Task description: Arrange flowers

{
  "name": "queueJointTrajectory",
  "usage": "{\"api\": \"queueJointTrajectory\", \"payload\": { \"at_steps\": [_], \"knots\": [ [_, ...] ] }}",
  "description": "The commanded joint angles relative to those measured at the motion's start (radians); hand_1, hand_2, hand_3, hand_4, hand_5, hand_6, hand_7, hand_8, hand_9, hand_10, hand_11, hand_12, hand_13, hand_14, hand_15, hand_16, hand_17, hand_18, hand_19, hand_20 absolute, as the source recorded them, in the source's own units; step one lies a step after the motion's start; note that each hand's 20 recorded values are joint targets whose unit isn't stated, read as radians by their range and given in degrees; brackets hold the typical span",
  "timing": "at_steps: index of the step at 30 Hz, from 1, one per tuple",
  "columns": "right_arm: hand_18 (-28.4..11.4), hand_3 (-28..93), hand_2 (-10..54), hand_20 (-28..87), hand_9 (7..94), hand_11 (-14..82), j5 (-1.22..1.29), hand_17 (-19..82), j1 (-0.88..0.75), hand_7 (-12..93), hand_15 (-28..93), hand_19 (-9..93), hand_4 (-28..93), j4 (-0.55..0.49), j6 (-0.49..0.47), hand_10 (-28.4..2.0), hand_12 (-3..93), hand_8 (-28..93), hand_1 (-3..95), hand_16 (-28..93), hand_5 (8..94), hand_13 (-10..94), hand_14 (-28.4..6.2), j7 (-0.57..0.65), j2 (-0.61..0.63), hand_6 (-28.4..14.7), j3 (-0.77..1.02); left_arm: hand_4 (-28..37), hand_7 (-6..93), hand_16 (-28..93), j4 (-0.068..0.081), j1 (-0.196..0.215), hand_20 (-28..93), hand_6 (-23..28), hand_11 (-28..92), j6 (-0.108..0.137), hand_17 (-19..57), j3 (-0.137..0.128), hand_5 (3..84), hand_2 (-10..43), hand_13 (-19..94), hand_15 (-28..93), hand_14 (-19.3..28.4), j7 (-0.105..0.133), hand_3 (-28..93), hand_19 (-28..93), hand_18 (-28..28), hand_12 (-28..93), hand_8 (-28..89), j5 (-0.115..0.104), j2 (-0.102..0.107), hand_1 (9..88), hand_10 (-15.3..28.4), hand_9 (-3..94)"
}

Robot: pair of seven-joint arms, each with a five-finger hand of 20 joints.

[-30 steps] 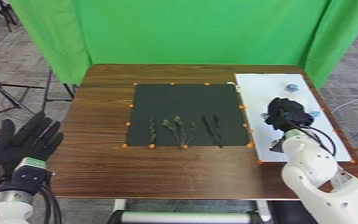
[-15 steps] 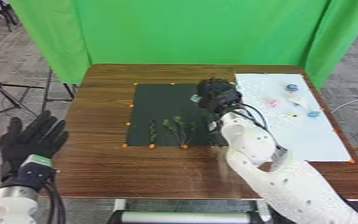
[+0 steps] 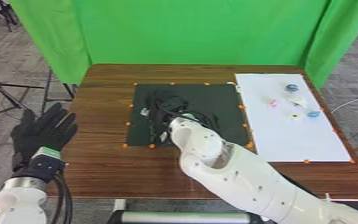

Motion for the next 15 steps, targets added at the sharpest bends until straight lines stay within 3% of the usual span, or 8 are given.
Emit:
{"api": "queueJointTrajectory", "payload": {
  "at_steps": [1, 7, 15],
  "knots": [
    [-24.2, 71, -9.5, 42, 86.9, 7.8, -0.061, 40, -0.016, 42, 71, 87, -28, 0.04, 0.024, -8.4, 37.5, 10, 59.0, 33, 72.8, 76, -8.3, 0.056, -0.029, 0.2, -0.042, -28.3, 17.1, -10, 0.004, -0.013, 9, 7.6, 27, -0.013, -4.9, 0.01, 40.2, 13.6, 23, 40, 13.9, -0.016, 72, 30, 11.7, 9, -10, 0.009, 0.004, 26.9, 14.4, 31.6],
    [-24.6, 71, -9.5, 40, 83.6, 7.9, -0.075, 40, -0.02, 42, 70, 88, -28, 0.026, 0.055, -9.3, 36.0, 9, 57.9, 33, 69.2, 75, -8.4, 0.076, -0.038, -0.7, -0.059, -28.3, 16.9, -10, 0.003, -0.019, 9, 7.7, 27, -0.017, -4.9, 0.006, 40.3, 13.1, 23, 40, 13.9, -0.028, 72, 30, 11.7, 9, -10, 0.018, 0.003, 27.6, 14.4, 31.6],
    [-24.7, 71, -9.5, 40, 82.8, 8.1, -0.092, 40, -0.016, 42, 70, 88, -28, 0.007, 0.092, -9.6, 35.7, 8, 57.2, 33, 68.4, 75, -8.5, 0.089, -0.046, -1.1, -0.072, -28.3, 17.0, -10, 0.002, -0.024, 9, 7.7, 27, -0.012, -4.8, 0.009, 40.2, 12.9, 23, 40, 13.9, -0.031, 72, 30, 11.6, 9, -9, 0.015, 0.007, 27.9, 14.4, 31.6]
  ]
}}
